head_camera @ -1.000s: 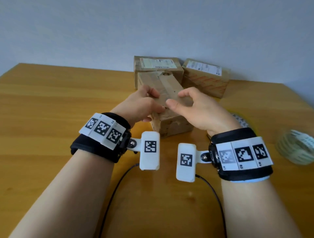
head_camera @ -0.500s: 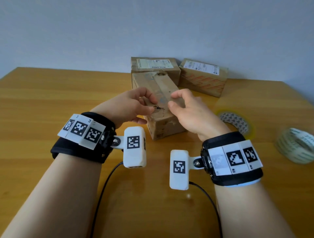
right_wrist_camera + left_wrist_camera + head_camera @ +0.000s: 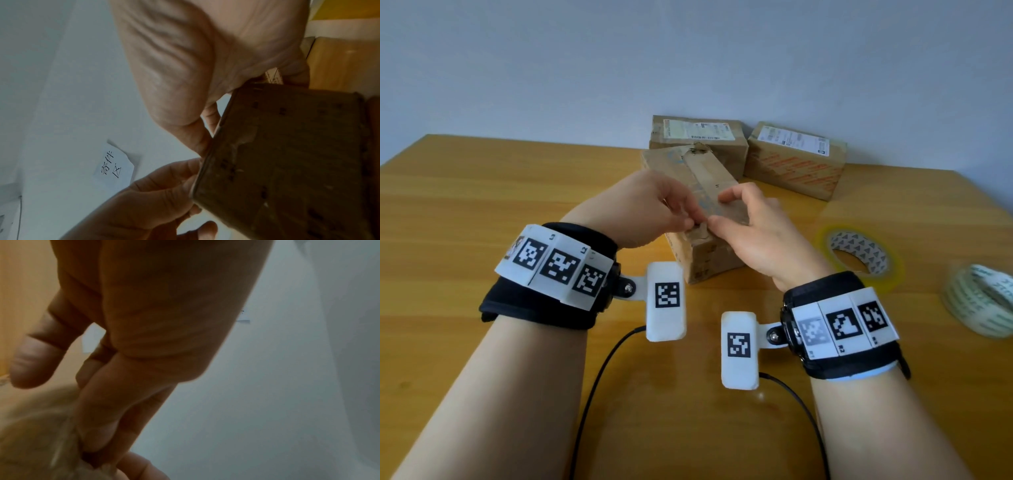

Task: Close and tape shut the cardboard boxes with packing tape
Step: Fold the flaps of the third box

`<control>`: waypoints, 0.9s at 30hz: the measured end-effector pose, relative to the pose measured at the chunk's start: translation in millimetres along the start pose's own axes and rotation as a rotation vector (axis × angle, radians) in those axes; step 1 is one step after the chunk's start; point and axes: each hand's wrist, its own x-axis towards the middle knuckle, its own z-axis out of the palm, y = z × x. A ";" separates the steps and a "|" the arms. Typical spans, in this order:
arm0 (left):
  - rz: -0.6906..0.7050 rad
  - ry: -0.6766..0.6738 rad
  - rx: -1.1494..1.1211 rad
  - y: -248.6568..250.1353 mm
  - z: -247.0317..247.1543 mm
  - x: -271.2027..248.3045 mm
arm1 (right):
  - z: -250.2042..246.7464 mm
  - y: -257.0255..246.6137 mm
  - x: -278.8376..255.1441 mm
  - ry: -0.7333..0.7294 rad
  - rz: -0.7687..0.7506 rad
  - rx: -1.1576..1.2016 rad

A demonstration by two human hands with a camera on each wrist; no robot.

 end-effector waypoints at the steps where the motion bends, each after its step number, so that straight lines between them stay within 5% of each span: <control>1: 0.016 0.003 0.030 0.8 0.1 -0.1 | 0.5 0.5 0.5 0.002 -0.004 0.000; 13: 0.101 0.015 0.168 -4.3 5.9 4.5 | -0.6 -0.6 -2.0 -0.025 -0.033 -0.032; 27: -0.054 -0.005 -0.133 -13.8 3.8 7.1 | 12.9 -11.3 -2.0 0.040 0.070 0.093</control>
